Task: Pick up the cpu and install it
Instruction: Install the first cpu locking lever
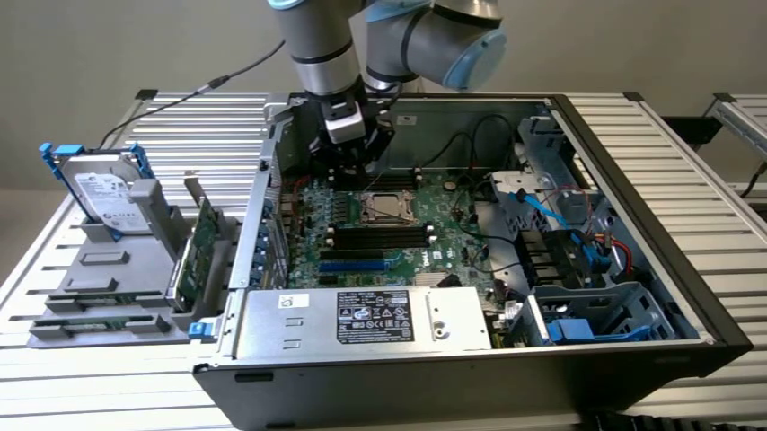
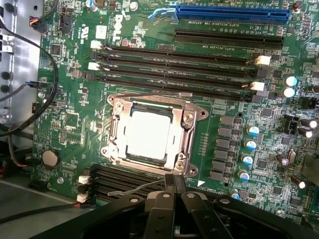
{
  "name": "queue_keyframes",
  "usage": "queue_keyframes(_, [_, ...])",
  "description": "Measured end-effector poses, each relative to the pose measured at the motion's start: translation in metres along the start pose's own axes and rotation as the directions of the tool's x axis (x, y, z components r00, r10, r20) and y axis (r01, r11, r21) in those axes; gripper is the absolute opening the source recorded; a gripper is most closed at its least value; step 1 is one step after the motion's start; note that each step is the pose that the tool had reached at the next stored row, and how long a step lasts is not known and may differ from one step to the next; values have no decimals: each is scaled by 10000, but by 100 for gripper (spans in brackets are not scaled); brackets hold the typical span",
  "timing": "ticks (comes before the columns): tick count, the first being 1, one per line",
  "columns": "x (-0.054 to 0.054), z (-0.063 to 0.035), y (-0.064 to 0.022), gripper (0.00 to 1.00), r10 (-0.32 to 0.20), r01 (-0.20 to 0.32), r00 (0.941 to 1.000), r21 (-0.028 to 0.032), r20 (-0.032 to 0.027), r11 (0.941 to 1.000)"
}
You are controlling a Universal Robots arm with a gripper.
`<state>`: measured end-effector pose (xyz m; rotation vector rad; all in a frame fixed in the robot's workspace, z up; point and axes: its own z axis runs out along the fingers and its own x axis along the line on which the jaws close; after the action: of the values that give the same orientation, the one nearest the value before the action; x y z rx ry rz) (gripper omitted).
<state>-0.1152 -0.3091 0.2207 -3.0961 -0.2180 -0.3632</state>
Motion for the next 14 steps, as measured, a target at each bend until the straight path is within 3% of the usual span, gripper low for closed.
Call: queue_keyframes(14, [6,87,-38,11,4,-4,10000,3,36,10000])
